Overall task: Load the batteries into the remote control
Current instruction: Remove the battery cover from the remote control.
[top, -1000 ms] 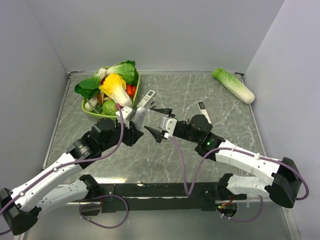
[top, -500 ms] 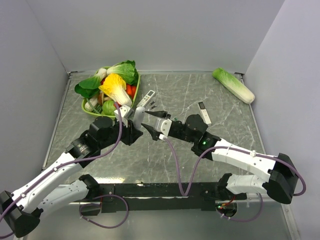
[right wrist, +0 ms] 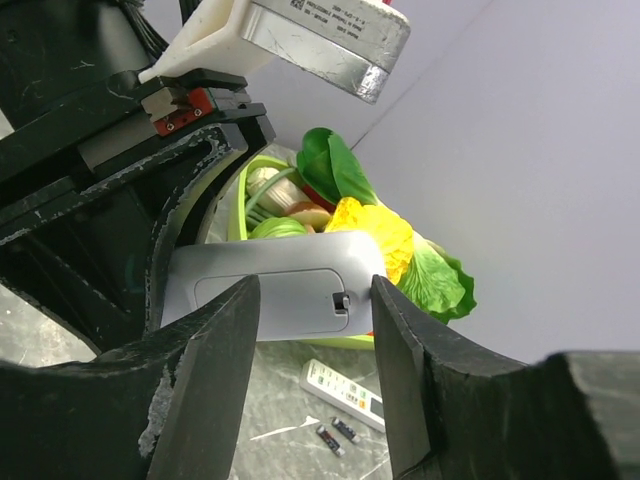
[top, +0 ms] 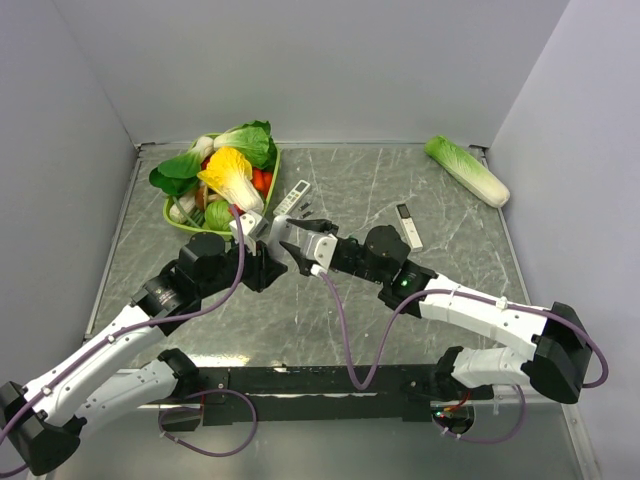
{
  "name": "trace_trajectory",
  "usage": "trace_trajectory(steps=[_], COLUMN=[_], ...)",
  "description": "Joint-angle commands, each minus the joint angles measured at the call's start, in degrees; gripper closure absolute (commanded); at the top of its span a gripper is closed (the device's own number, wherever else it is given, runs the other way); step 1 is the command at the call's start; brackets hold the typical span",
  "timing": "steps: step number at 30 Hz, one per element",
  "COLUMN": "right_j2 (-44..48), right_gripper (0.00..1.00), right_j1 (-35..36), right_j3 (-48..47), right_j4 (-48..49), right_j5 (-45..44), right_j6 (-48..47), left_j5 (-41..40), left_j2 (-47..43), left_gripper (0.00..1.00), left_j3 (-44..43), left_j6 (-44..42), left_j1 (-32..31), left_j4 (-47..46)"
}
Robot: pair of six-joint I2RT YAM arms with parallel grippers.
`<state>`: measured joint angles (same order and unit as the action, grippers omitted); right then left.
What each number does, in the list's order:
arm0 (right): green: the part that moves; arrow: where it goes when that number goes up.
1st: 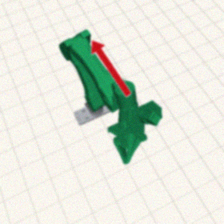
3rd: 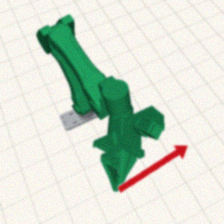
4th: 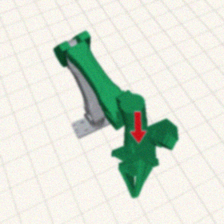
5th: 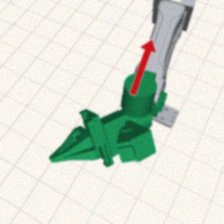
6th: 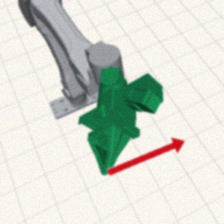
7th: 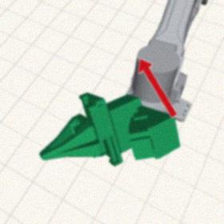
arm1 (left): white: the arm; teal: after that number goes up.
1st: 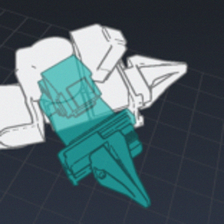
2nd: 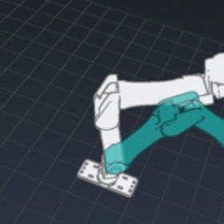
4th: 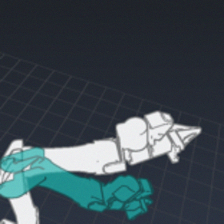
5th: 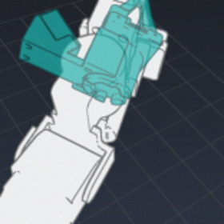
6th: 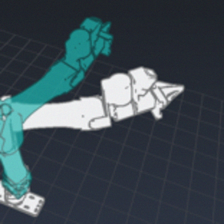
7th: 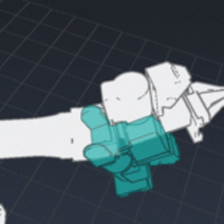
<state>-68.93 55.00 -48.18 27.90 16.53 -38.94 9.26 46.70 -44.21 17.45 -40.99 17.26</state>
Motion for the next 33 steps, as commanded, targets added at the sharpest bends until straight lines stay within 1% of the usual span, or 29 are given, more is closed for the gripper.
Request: trace_trajectory(steps=[1,11,17,23,26,27,30,31,33], right_j2=[-0.24,-0.16,-0.86,-2.0,-2.18,-2.26,-2.35,-2.44,-2.35], right_gripper=[0.46,0.53,0.53,0.53,0.54,0.55,0.63,0.67,0.73], right_j1=[0.63,1.6,1.78,1.95,2.04,2.04,2.39,2.39,2.83], right_j3=[-2.71,-2.18,-2.18,-3.06,-3.23,-3.32,-3.67,-3.76,-3.94], right_j4=[-0.21,-2.06,-2.23,-4.34,-5.4,-5.75,-7.33,-7.68,-8.56], right_j5=[-0.27,-1.86,-3.52,-6.07,-5.9,-5.64,-4.06,-3.79,-3.09], right_j6=[-0.18,-0.26,-0.61,-1.14,-1.23,-1.23,-1.58,-1.67,-1.67], left_j5=[0.85,2.08,3.13,4.71,5.33,5.59,6.12,6.12,5.69], left_j2=[-1.61,-2.05,-2.4,-3.1,-2.93,-2.75,-2.31,-2.31,-2.23], left_gripper=[0.99,0.99,0.99,0.99,0.99,0.99,0.99,0.99,0.99], left_j3=[0.08,0.26,0.44,0.7,0.79,0.79,0.61,0.61,0.61], left_j6=[0.04,0.65,0.65,0.39,0.48,0.48,0.65,0.65,0.91], left_j1=[0.3,0.83,0.83,0.83,0.83,0.83,0.83,0.83,0.83], left_j4=[-3.19,-3.81,-3.98,-4.51,-4.69,-4.69,-4.86,-4.95,-4.95])
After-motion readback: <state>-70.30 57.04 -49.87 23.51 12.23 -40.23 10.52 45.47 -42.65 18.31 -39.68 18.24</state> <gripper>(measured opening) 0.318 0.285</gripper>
